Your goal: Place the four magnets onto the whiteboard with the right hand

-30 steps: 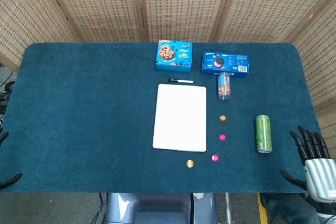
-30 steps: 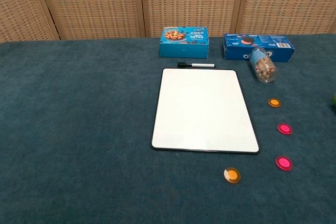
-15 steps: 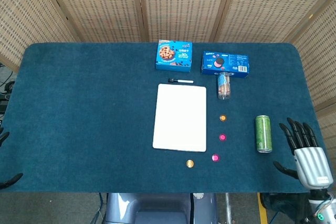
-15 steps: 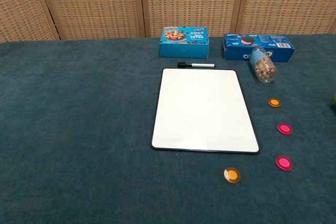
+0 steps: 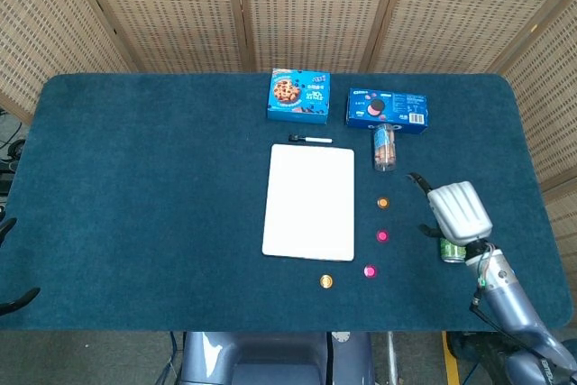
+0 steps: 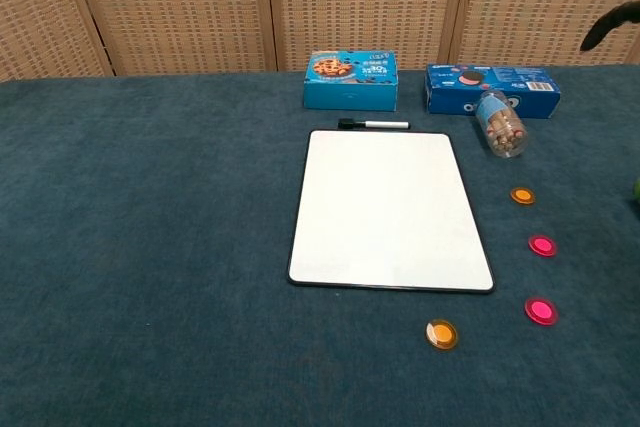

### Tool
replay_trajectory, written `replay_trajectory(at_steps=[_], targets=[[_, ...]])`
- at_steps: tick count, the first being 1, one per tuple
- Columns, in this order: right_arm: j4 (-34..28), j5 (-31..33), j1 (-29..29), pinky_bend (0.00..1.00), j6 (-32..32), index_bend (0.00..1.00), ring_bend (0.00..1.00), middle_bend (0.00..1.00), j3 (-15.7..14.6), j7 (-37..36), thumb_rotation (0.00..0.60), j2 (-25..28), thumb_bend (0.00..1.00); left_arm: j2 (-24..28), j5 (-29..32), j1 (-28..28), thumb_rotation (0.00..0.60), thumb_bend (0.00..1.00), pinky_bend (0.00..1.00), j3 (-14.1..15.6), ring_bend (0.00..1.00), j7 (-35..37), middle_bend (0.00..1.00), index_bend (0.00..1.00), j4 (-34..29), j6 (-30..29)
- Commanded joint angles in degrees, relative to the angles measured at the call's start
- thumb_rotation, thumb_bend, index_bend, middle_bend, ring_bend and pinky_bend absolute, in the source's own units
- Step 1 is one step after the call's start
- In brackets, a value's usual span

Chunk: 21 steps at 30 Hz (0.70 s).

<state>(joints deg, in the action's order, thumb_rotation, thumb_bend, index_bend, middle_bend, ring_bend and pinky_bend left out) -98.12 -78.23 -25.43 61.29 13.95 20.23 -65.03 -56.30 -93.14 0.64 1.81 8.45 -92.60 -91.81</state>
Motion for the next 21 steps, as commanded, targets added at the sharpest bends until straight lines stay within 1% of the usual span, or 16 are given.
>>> replay_trajectory(at_steps=[1,4,6,7,10,15,17,21], targets=[[3.2,12.2,-8.2,1.0,-7.3,0.27,0.94,0.94,2.8,10.3,0.6,-7.5,0.12,0.0,0.5,-0.3,0.6,0.0,0.0,-0.1,0.0,-0.2,0.0,0.0,-0.3,0.8],[6.5,20.6,-12.2,1.0,-8.6,0.28,0.94,0.94,2.9,16.8,0.6,-12.2,0.13,0.1,1.0,-0.6,0.6,0.0,0.0,-0.3,0.0,-0.2,0.0,0.0,-0.5,1.3],[7.9,24.3,-13.8,1.0,-8.7,0.29,0.94,0.94,2.7,19.3,0.6,-14.1,0.16,0.1,1.2,-0.7,0.6,0.0,0.0,-0.4,0.0,-0.3,0.0,0.0,-0.5,1.6],[9.2,26.7,-14.8,1.0,-8.8,0.29,0.94,0.94,2.6,20.5,0.6,-15.5,0.18,0.2,1.3,-0.8,0.6,0.0,0.0,-0.4,0.0,-0.3,0.0,0.0,-0.6,1.8],[12.7,31.0,-16.8,1.0,-8.7,0.32,0.94,0.94,2.0,22.5,0.6,-18.5,0.28,0.2,1.3,-0.9,0.6,0.0,0.0,-0.4,0.0,-0.3,0.0,0.0,-0.7,2.0],[18.0,34.1,-18.5,1.0,-8.8,0.34,0.94,0.94,0.3,23.1,0.6,-22.4,0.34,0.3,1.0,-0.9,0.6,0.0,0.0,-0.3,0.0,-0.4,0.0,0.0,-0.7,2.0],[19.6,34.3,-18.8,1.0,-9.0,0.35,0.94,0.94,-0.5,22.8,0.6,-23.4,0.36,0.3,1.0,-0.9,0.6,0.0,0.0,-0.3,0.0,-0.3,0.0,0.0,-0.7,2.0],[21.4,33.5,-18.9,1.0,-8.6,0.35,0.94,0.94,-1.9,21.9,0.6,-24.6,0.36,0.4,1.0,-1.0,0.6,0.0,0.0,-0.2,0.0,-0.2,0.0,0.0,-0.7,2.2]])
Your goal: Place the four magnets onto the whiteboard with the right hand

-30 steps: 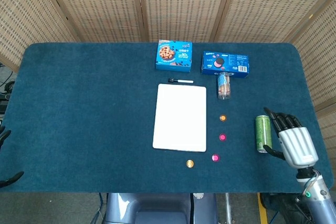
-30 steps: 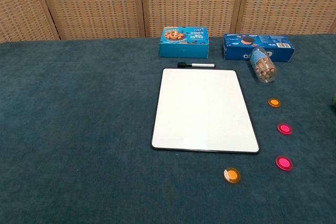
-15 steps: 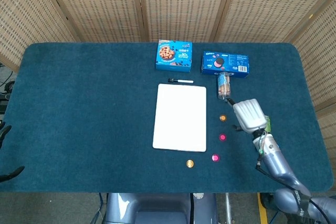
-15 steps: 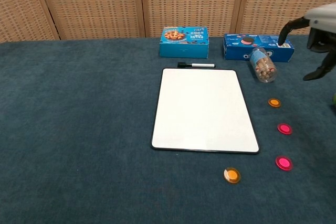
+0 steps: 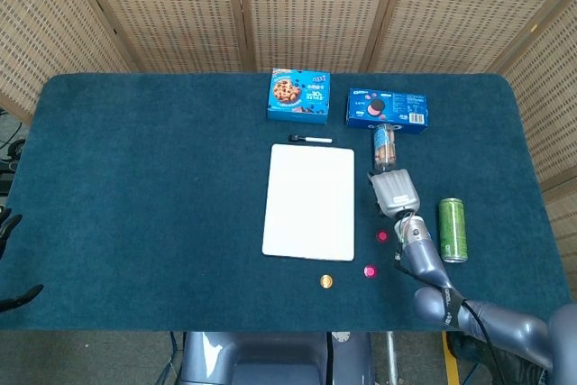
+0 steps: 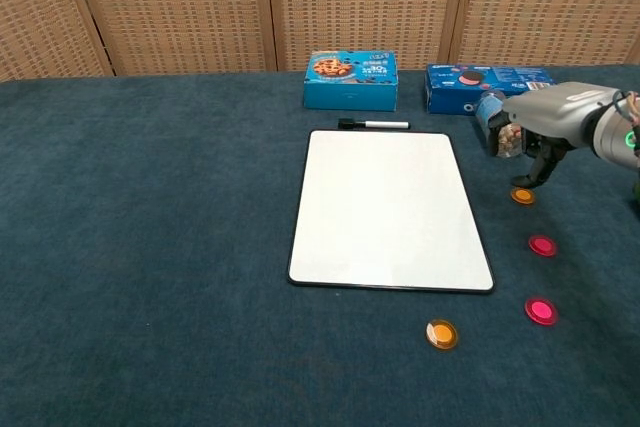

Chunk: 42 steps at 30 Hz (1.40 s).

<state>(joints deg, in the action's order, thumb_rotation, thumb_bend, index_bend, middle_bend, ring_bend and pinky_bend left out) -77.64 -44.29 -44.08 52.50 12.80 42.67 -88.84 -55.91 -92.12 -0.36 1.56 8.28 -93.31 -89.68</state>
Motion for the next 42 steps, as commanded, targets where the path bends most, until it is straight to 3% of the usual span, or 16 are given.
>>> replay_trajectory(at_steps=[1,24,42], targets=[[1.4,-0.8,-0.2,1.0,0.4,0.36,0.94,0.94,-1.0,-1.0,0.6,-1.1,0.36,0.0,-0.1,-0.1,0.6,0.0,0.0,0.1,0.0,-0.1,0.0,0.0,0.0,0.1],[11.0,-3.4,0.2,1.0,0.1,0.4,0.94,0.94,-4.1,-5.4,0.6,-5.8,0.36,-0.1,0.1,-0.2,0.6,0.0,0.0,0.1,0.0,-0.4,0.0,0.0,-0.2,0.6],[13.6,-5.9,0.9,1.0,-0.1,0.4,0.94,0.94,-4.6,-6.5,0.6,-7.4,0.36,0.1,0.4,-0.3,0.6,0.0,0.0,0.0,0.0,-0.1,0.0,0.0,-0.2,0.6]])
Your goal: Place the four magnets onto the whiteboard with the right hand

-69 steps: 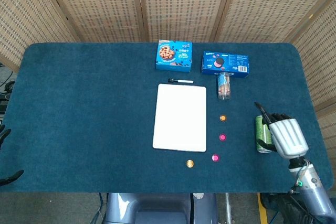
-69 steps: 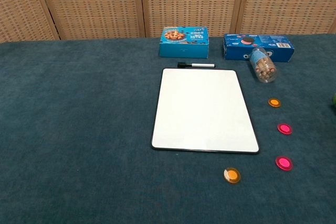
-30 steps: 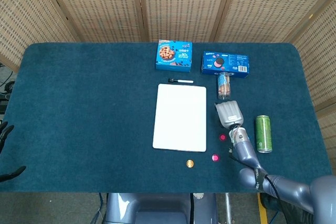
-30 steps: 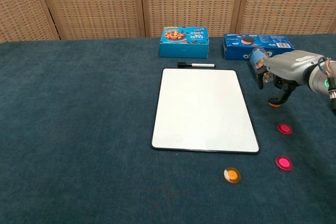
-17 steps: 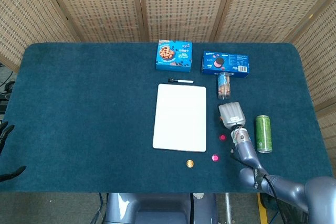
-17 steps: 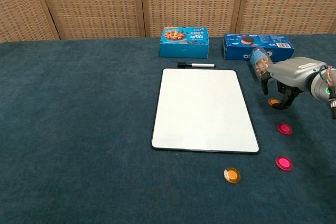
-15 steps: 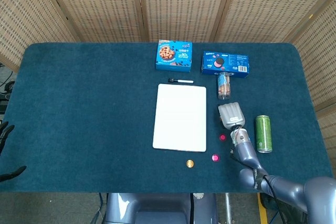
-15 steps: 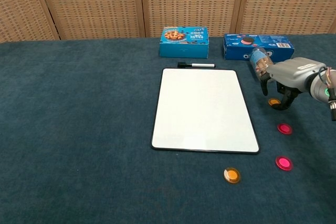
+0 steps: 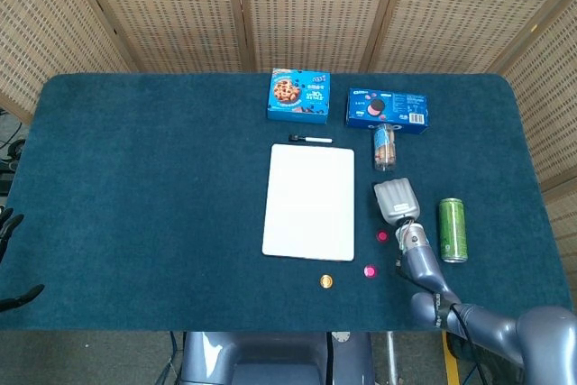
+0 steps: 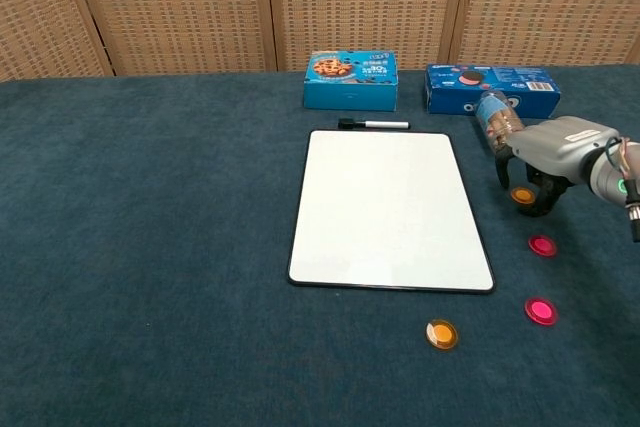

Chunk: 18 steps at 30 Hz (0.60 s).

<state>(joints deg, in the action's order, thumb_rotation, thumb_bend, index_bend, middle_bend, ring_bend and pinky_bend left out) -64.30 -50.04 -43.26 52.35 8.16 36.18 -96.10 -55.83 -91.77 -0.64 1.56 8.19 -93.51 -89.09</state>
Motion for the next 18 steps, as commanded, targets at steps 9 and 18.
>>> replay_trajectory(at_steps=[9,18], targets=[[1.5,0.0,0.1,1.0,-0.5,0.52,0.94,0.94,0.3,0.2,0.6,-0.7,0.36,0.0,0.1,0.0,0.6,0.0,0.0,0.0,0.0,0.2,0.0,0.0,0.0,0.0],[-0.1,-0.9,0.3,1.0,0.3,0.52,0.94,0.94,0.8,0.3,0.6,0.2,0.36,0.1,0.0,0.0,0.6,0.0,0.0,0.0,0.0,0.4,0.0,0.0,-0.1,0.0]])
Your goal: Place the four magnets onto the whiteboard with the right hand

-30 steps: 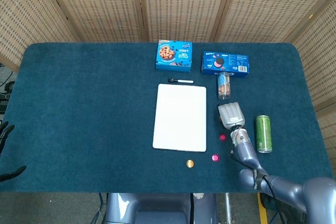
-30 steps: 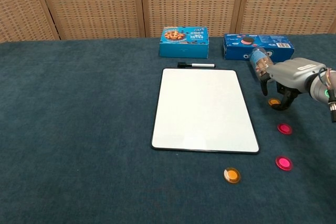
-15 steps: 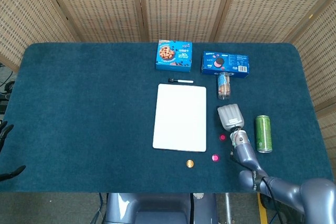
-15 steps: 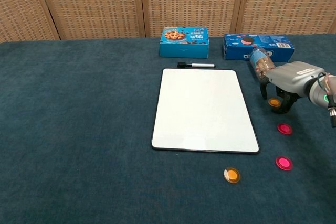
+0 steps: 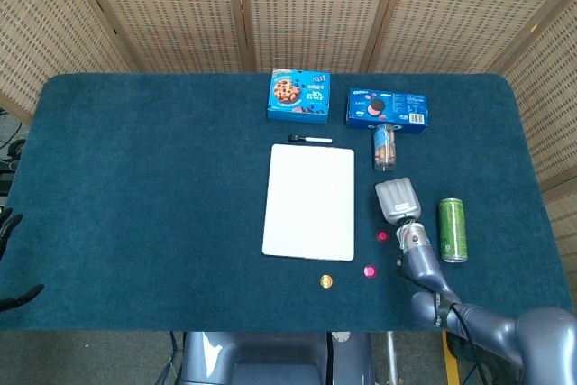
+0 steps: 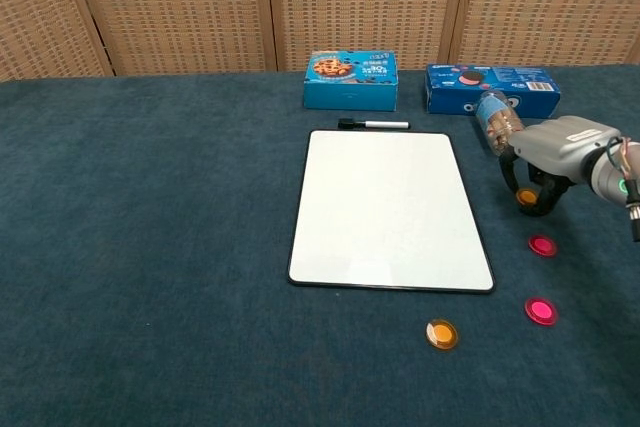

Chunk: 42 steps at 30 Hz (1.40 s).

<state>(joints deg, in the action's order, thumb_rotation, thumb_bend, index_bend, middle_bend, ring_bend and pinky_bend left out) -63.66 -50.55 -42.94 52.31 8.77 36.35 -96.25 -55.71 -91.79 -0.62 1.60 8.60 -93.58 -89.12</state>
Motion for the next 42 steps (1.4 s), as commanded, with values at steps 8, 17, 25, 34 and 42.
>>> replay_trajectory(at_steps=[8,17,25,34,42], targets=[[-9.6,-0.4,-2.2,1.0,3.7,0.52,0.94,0.94,2.9,4.4,0.6,3.3,0.36,0.3,-0.1,0.0,0.6,0.0,0.0,0.1,0.0,0.6,0.0,0.0,-0.1,0.0],[-17.2,10.3,-11.5,1.0,7.2,0.52,0.94,0.95,8.4,19.9,0.6,-1.5,0.37,0.6,0.7,-0.4,0.6,0.0,0.0,-0.2,0.0,1.5,0.0,0.0,0.2,0.8],[-13.5,17.0,-19.0,1.0,8.9,0.52,0.94,0.95,9.7,27.3,0.6,-10.3,0.38,0.8,2.3,-0.3,0.6,0.0,0.0,-0.9,0.0,2.7,0.0,0.0,0.4,0.9],[-12.6,19.4,-21.5,1.0,10.9,0.22,0.94,0.95,9.1,30.6,0.6,-13.1,0.15,1.4,2.1,-0.3,0.6,0.0,0.0,-0.4,0.0,3.7,0.0,0.0,0.5,1.6],[-25.4,13.8,-16.1,1.0,16.0,0.22,0.94,0.95,5.0,26.5,0.6,-4.7,0.17,1.7,0.5,-0.4,0.6,0.0,0.0,0.3,0.0,4.7,0.0,0.0,0.7,1.6]])
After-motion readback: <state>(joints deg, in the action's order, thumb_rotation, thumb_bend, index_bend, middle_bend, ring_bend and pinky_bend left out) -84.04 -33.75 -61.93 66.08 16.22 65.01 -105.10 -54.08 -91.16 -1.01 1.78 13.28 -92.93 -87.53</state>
